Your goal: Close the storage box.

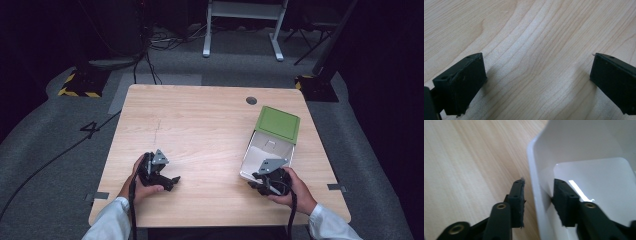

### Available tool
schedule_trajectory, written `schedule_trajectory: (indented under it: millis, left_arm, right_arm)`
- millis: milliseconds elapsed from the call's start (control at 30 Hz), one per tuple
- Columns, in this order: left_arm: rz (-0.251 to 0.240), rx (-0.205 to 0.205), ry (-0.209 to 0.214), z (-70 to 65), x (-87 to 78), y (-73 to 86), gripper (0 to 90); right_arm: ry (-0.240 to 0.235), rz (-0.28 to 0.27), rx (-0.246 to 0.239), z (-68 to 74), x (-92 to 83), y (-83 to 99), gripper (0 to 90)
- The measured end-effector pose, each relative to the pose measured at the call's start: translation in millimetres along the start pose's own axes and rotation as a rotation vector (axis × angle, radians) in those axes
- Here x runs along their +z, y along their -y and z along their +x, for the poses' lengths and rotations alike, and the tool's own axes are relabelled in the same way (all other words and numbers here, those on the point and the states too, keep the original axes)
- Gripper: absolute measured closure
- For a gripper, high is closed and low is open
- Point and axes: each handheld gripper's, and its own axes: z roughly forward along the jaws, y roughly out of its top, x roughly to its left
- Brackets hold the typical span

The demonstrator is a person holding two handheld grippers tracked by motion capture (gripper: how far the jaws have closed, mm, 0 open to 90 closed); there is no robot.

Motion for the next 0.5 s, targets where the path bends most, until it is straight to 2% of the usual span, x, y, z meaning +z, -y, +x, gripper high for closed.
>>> schedule_trajectory:
  millis: [233,500]
  left_arm:
    - [-0.001,0.001,0.0,0.1,0.1,0.0,0.5]
    - [0.0,0.0,0.0,0.0,0.0,0.0,0.5]
  right_arm:
    - [0.004,-0.001,-0.019,-10.7,-1.0,3.3,69.5]
    - [0.01,-0.016,-0.009,-30.1,-3.8,3.3,71.2]
